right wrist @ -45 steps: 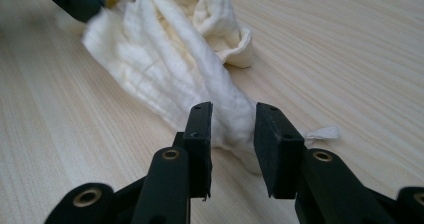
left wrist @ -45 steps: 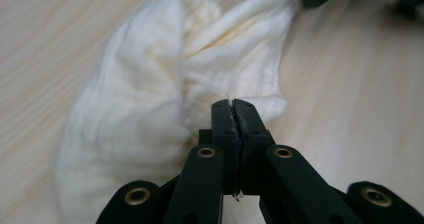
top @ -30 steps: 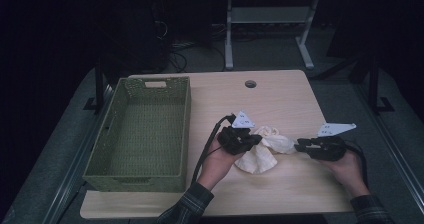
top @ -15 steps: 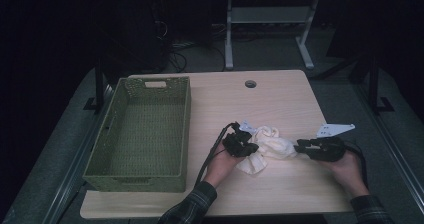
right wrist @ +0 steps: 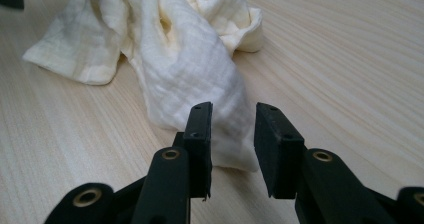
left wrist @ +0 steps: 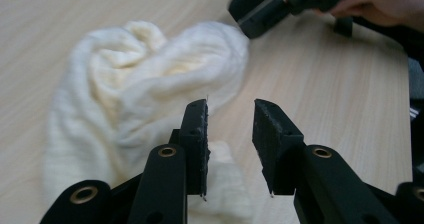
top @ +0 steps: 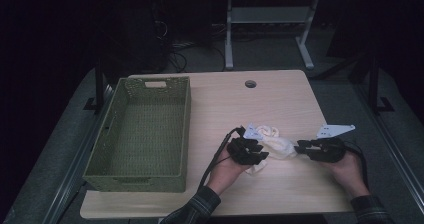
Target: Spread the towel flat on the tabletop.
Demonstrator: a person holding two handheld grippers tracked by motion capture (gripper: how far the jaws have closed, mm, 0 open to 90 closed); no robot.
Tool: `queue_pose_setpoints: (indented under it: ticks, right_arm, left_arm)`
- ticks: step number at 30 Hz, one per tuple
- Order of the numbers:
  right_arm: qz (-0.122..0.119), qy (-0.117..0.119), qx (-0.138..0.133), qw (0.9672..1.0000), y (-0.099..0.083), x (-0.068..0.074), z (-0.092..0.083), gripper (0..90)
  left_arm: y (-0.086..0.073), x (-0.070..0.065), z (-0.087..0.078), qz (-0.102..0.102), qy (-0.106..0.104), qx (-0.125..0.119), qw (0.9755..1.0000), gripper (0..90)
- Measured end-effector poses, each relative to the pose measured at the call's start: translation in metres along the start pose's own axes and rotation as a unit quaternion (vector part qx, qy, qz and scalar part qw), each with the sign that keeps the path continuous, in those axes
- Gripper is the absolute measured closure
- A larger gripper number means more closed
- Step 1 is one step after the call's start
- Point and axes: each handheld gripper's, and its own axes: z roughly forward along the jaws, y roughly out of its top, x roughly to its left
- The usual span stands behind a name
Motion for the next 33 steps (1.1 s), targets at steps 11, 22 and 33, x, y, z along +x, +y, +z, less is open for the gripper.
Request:
queue_pose_setpoints:
  ticks: [11, 22, 33]
  right_arm:
    - [0.01, -0.004, -0.005, 0.9999, -0.003, -0.005, -0.007, 68.0]
    - [0.007, 0.022, 0.017, 0.9996, -0.01, 0.015, -0.009, 68.6]
    - [0.005, 0.0, 0.032, 0.9995, -0.005, 0.007, 0.009, 63.1]
  left_arm:
    - [-0.017, -0.003, 0.041, 0.007, 0.01, 0.054, 0.9985, 68.2]
    - [-0.016, 0.005, 0.029, -0.002, 0.006, 0.044, 0.999, 86.8]
    - [-0.02, 0.018, -0.025, -0.024, 0.027, 0.007, 0.9993, 87.0]
